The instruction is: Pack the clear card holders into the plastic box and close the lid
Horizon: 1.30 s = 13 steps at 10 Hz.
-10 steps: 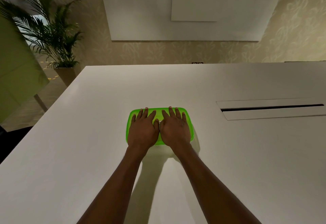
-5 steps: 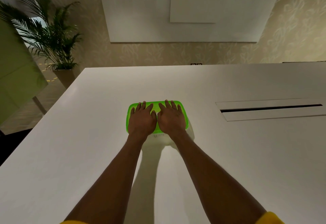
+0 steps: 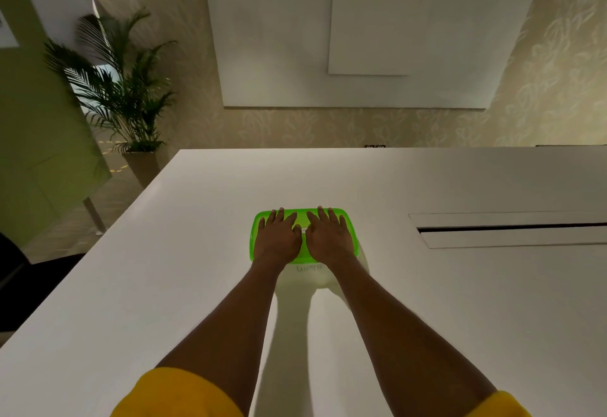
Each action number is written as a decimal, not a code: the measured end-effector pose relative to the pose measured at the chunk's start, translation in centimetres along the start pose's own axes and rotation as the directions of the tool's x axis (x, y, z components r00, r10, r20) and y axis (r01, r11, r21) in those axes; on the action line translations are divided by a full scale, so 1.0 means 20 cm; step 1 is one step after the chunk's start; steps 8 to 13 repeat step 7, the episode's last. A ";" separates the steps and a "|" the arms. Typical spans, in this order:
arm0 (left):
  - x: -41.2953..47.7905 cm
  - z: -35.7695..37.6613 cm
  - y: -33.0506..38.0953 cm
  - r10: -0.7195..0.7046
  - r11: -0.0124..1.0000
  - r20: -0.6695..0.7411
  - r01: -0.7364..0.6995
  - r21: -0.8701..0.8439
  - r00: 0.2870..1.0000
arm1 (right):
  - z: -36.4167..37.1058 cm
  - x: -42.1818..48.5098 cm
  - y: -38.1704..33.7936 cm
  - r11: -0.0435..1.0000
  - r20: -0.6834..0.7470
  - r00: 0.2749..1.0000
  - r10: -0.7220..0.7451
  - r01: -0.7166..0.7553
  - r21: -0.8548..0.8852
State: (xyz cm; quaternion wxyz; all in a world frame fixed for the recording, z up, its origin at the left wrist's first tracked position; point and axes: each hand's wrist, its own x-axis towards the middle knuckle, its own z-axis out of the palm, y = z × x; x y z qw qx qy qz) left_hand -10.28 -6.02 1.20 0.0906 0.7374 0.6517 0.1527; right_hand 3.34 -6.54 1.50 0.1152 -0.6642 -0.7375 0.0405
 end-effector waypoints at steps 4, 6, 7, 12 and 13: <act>-0.01 -0.09 0.00 0.010 0.998 0.078 -0.006 -0.061 0.997 | -0.06 0.01 0.03 0.997 0.064 0.998 -0.010 0.005 0.081; -0.11 -0.09 -0.02 0.027 1.000 -0.039 -0.027 0.016 0.999 | -0.08 -0.05 0.02 0.996 -0.125 0.991 0.053 -0.044 0.076; -0.14 -0.10 -0.04 0.073 0.996 -0.139 -0.066 0.054 0.988 | -0.09 -0.06 0.02 1.000 -0.228 0.973 0.014 -0.013 0.006; -0.14 -0.10 -0.04 0.073 0.996 -0.139 -0.066 0.054 0.988 | -0.09 -0.06 0.02 1.000 -0.228 0.973 0.014 -0.013 0.006; -0.14 -0.10 -0.04 0.073 0.996 -0.139 -0.066 0.054 0.988 | -0.09 -0.06 0.02 1.000 -0.228 0.973 0.014 -0.013 0.006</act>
